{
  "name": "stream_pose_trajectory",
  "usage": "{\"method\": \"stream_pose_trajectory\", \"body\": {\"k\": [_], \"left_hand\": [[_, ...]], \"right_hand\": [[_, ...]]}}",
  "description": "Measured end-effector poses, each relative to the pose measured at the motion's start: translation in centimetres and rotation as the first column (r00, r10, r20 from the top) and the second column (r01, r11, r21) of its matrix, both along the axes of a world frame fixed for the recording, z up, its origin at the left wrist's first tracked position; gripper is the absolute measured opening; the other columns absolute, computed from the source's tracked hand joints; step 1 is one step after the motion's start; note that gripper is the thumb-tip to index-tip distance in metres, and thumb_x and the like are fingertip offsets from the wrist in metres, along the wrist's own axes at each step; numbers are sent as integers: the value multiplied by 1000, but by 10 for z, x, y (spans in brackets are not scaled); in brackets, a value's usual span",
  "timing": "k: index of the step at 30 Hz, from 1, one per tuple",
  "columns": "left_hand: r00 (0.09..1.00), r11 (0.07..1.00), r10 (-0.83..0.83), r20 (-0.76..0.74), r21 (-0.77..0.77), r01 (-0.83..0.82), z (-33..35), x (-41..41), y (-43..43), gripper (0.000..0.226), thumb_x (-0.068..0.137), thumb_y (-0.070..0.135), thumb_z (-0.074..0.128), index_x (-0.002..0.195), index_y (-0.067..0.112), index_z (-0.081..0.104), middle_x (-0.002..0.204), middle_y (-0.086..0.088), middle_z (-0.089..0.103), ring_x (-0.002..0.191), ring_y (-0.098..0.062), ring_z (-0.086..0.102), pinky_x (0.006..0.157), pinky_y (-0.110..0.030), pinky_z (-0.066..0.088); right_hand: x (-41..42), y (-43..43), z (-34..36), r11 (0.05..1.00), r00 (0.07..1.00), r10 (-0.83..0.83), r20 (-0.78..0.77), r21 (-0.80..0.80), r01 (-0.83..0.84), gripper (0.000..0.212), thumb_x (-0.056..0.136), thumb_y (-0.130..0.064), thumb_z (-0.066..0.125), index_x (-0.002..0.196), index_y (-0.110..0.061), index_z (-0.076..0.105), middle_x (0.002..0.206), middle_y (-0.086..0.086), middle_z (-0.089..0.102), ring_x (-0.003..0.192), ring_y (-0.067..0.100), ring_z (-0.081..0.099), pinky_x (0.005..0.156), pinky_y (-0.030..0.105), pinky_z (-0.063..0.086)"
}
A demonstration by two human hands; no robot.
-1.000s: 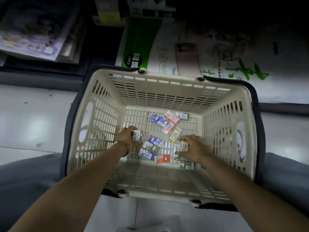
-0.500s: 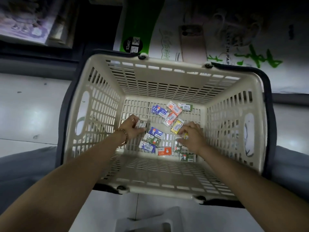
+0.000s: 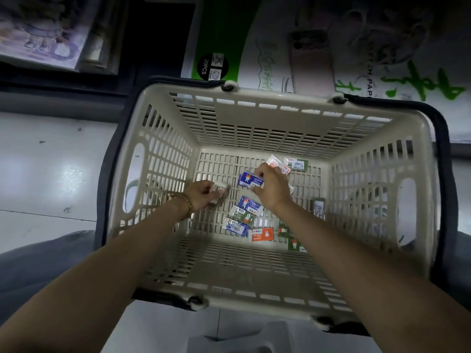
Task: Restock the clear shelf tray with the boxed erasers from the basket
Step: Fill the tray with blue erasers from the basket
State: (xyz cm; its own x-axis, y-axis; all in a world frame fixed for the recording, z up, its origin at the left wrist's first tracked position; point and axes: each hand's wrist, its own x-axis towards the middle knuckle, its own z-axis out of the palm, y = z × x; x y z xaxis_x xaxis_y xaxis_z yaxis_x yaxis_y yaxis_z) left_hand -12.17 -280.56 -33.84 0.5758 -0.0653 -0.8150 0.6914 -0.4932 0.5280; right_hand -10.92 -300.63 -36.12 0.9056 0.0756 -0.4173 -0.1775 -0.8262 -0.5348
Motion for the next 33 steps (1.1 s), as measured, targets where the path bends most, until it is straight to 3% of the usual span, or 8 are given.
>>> {"method": "stream_pose_trajectory", "body": {"k": [2, 6, 10, 13, 19, 24, 28, 33], "left_hand": [[984, 981, -157, 81, 126, 146, -2, -2, -2, 30, 87, 21, 65, 115, 10, 59, 109, -5, 64, 91, -13, 62, 66, -12, 49], [902, 907, -300, 311, 386, 169, -3, -2, -9, 49, 82, 19, 69, 127, 18, 50, 123, -4, 51, 116, -19, 50, 102, -31, 43], [713, 831, -544, 443, 400, 386, -1, 0, -24, 41, 85, 37, 61, 124, 27, 55, 122, 5, 54, 114, -12, 44, 101, -30, 36], [591, 716, -698, 404, 408, 567, -11, 2, -41, 40, 87, 36, 61, 124, 23, 58, 122, 2, 58, 112, -16, 49, 97, -28, 38], [625, 767, -641, 446, 362, 530, -22, 10, -62, 66, 69, 26, 81, 126, 24, 49, 126, 5, 45, 108, -11, 48, 91, -22, 39], [633, 769, -638, 438, 341, 540, -28, 16, -66, 44, 67, 21, 83, 101, 20, 56, 113, 7, 41, 102, -12, 46, 83, -19, 39], [590, 716, -698, 406, 403, 570, -23, 9, -63, 29, 75, 20, 75, 93, 18, 52, 102, 3, 52, 93, -14, 51, 83, -29, 48], [906, 997, -72, 417, 58, 53, 2, 12, -42, 7, 88, 10, 60, 90, 12, 54, 89, 6, 58, 77, -1, 53, 57, -3, 45]], "right_hand": [[-7, -1, 0, 999, 999, 33, 6, -11, -33, 32, 78, -18, 74, 104, -14, 55, 105, 4, 59, 103, 23, 48, 81, 29, 32], [-5, -11, 1, 991, 993, 108, -43, -71, -111, 29, 84, -25, 68, 110, -15, 63, 108, 5, 62, 107, 23, 51, 93, 31, 33], [0, -28, 7, 990, 992, 95, -81, -97, -102, 39, 89, -28, 62, 122, -7, 60, 128, 13, 57, 117, 27, 51, 97, 32, 39], [-2, -38, 12, 986, 980, -97, -174, 116, 118, 36, 92, -28, 57, 118, -3, 62, 99, 13, 61, 83, 20, 56, 70, 25, 42], [-10, -63, 25, 909, 949, -183, -258, 323, 263, 21, 94, -20, 54, 103, -2, 61, 99, 17, 66, 87, 29, 63, 81, 43, 51], [-24, -74, 25, 852, 915, -241, -324, 381, 359, 22, 88, -13, 63, 104, 0, 58, 86, 10, 67, 63, 9, 61, 59, 19, 53], [-34, -71, 24, 882, 917, -170, -360, 359, 305, 25, 89, -18, 62, 109, -2, 64, 89, 11, 66, 70, 14, 61, 62, 15, 51], [-49, -37, 19, 902, 928, -44, -371, 384, 197, 26, 87, -17, 65, 108, -1, 67, 108, 17, 65, 86, 20, 59, 73, 19, 47]]}}
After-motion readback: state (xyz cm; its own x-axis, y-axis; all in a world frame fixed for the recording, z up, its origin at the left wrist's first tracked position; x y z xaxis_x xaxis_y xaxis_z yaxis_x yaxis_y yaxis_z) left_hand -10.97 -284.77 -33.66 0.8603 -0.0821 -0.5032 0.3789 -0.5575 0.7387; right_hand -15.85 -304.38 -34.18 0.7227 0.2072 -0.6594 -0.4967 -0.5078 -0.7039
